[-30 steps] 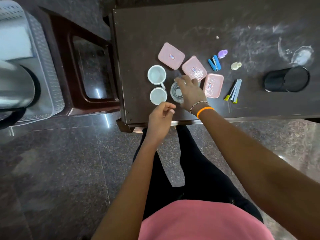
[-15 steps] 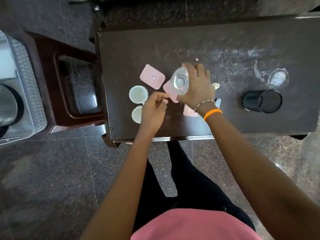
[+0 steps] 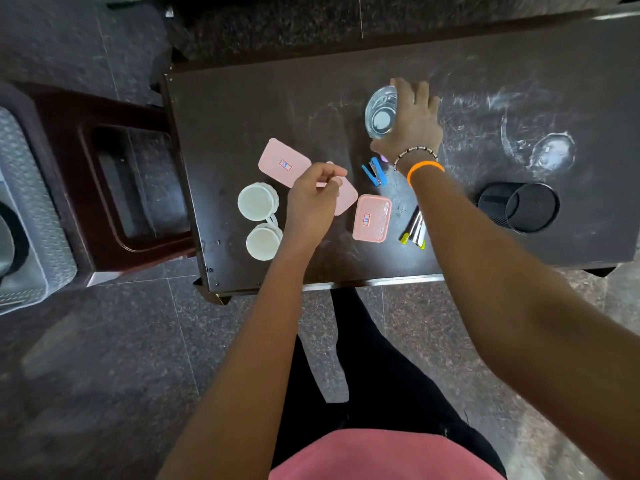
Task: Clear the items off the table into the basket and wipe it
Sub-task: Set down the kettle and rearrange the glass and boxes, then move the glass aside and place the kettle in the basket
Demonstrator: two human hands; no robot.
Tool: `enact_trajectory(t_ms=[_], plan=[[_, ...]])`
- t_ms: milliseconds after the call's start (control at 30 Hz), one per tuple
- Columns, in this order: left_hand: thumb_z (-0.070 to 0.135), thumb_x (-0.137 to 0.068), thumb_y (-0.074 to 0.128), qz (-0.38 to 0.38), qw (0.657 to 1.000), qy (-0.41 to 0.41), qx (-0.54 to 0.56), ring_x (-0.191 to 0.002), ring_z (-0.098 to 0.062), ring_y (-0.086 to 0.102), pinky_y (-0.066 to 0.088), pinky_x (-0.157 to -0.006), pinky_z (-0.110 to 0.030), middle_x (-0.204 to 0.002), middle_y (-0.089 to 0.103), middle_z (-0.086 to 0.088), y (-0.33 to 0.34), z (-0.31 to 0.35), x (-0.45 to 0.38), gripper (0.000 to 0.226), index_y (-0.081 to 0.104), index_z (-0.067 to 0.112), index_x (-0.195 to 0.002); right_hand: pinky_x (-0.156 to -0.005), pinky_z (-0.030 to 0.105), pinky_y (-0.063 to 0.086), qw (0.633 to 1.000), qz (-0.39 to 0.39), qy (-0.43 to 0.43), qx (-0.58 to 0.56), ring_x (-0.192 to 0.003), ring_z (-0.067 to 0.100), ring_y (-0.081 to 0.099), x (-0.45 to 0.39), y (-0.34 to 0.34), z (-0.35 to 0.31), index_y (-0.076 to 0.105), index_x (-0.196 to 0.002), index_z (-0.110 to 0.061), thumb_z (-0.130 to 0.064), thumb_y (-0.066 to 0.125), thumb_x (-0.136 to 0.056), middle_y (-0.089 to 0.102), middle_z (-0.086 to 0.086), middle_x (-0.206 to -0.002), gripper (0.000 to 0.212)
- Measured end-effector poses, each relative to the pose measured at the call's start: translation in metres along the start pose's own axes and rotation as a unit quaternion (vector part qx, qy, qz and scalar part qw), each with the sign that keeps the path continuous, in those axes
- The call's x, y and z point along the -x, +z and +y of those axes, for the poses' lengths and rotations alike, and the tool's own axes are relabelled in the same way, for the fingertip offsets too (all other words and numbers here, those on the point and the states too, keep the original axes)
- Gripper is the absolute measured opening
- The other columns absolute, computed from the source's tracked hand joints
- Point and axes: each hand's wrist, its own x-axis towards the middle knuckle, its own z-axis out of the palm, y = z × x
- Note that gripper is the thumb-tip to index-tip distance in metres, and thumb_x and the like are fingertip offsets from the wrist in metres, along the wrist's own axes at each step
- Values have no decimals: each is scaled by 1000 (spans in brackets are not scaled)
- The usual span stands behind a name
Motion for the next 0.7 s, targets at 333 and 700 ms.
enact_trajectory(t_ms=[333, 700], plan=[[17, -93, 50, -10, 999, -6, -46, -97, -9, 55, 34, -65, -9, -98, 57, 13, 7, -1, -3, 14, 60, 27, -93, -87, 53, 52, 1000, -16, 9, -7, -135, 33, 29, 13, 14, 11, 21, -143, -29, -26, 74, -71, 27, 7, -149, 90], [10, -91, 49, 25, 999, -3, 20, -83, -7, 58, 43, -67, -8, -90, 63, 9, -27, -25, 16, 19, 62, 24, -90, -120, 32, 14, 995, -35, -86, -45, -146, 26, 13, 47, 13, -13, 23, -145, -8, -19, 57, -88, 21, 9, -156, 67]])
